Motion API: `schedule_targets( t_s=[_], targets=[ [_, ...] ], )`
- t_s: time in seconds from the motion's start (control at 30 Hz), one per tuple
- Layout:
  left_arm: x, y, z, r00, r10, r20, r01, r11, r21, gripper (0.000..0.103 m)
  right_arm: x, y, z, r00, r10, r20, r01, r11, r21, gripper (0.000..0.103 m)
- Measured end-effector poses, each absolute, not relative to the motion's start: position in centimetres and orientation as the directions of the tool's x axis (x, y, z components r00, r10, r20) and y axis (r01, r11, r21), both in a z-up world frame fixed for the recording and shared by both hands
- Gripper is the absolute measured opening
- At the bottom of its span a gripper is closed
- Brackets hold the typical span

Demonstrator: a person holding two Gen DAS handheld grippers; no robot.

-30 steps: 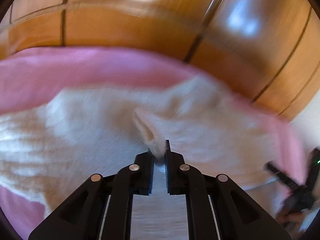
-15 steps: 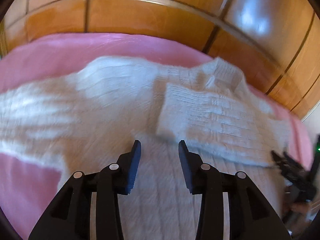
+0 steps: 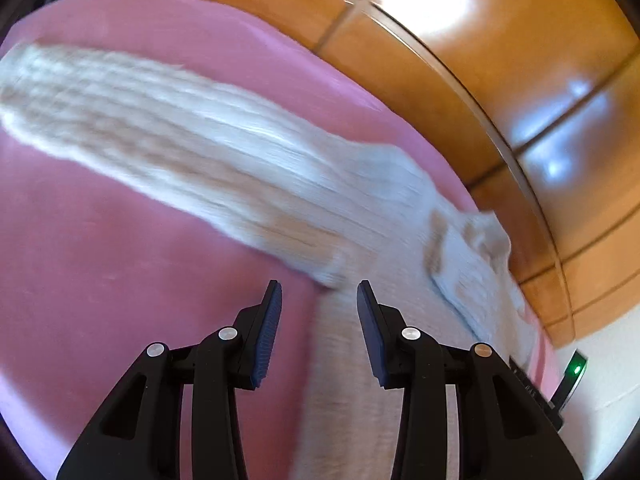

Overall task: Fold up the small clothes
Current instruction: 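Grasp the other sleeve cuff with the left gripper and lay it across the body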

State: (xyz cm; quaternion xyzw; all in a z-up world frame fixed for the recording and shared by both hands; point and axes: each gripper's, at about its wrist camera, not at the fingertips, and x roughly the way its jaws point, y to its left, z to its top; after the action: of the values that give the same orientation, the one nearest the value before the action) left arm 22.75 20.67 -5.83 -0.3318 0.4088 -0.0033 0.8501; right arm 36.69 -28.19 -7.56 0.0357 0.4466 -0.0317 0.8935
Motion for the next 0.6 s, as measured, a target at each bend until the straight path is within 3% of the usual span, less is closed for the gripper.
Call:
schedule_targets(
  t_s=[0.37,0.47,0.6],
  targets=[
    [18.3,35.2,-6.1,0.722,-0.082,-0.687,-0.524,0.584,-0.62,0.038,36.7,-28.4,-7.5,0.603,-0.022,-0.798,0.089,0.995,0.039,0.101],
    [17.9,38.7,-5.9,0.718,-0.005,-0.696,-0.589,0.528,-0.612,0.051,36.6,-28.4,-7.5,0.602,-0.024,-0.798,0.09,0.995,0.038,0.101],
    [18.9,42.0,-6.7,0.703,0.05,-0.71,-0.654,0.438,-0.617,0.052,36.6,-28.3,-7.5,0.603,-0.026,-0.797,0.09,0.995,0.035,0.101]
  ],
)
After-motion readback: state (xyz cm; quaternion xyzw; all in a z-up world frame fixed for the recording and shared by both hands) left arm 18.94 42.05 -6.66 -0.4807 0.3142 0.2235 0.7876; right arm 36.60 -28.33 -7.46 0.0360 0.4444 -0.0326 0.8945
